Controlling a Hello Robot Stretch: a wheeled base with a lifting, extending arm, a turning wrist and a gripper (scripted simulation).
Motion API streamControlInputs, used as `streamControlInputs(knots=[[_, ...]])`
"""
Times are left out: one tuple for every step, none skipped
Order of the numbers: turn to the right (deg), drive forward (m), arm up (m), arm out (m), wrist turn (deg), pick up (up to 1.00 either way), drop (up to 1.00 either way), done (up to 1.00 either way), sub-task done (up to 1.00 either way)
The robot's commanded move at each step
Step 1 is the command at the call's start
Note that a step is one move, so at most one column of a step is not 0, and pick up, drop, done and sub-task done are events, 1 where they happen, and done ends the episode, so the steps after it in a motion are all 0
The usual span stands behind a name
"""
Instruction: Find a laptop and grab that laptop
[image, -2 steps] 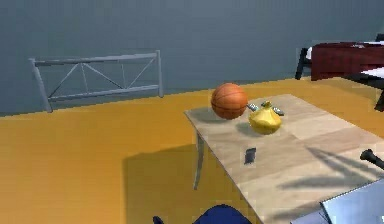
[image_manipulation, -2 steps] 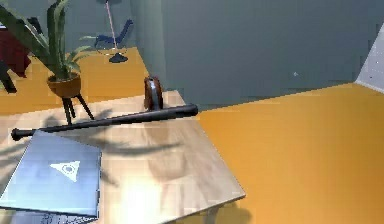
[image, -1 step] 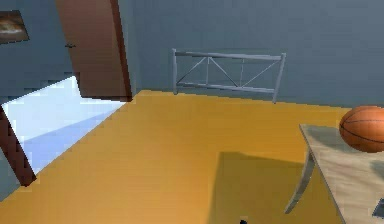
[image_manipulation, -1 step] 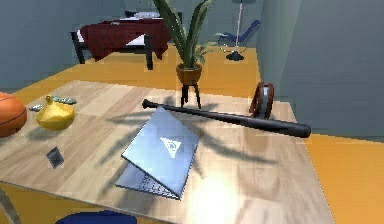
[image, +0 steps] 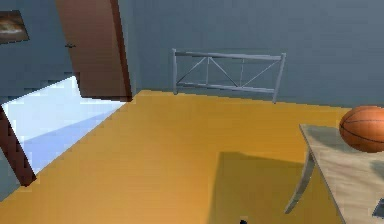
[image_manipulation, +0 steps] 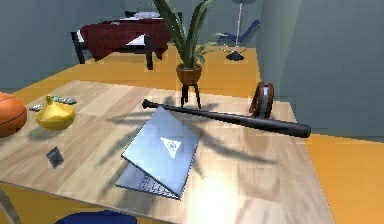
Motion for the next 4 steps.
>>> streamControlInputs(knots=[[0.0, 0.00, 0.38, 0.00, 0.0, 0.00, 0.00, 0.00, 0.00], [0.0, 0.00, 0.00, 0.16, 0.0, 0.00, 0.00, 0.00, 0.00], [0.0, 0.00, 0.00, 0.00, 45.0, 0.00, 0.00, 0.00, 0.00], [0.0, 0.00, 0.00, 0.00, 45.0, 0.00, 0.00, 0.00, 0.00]])
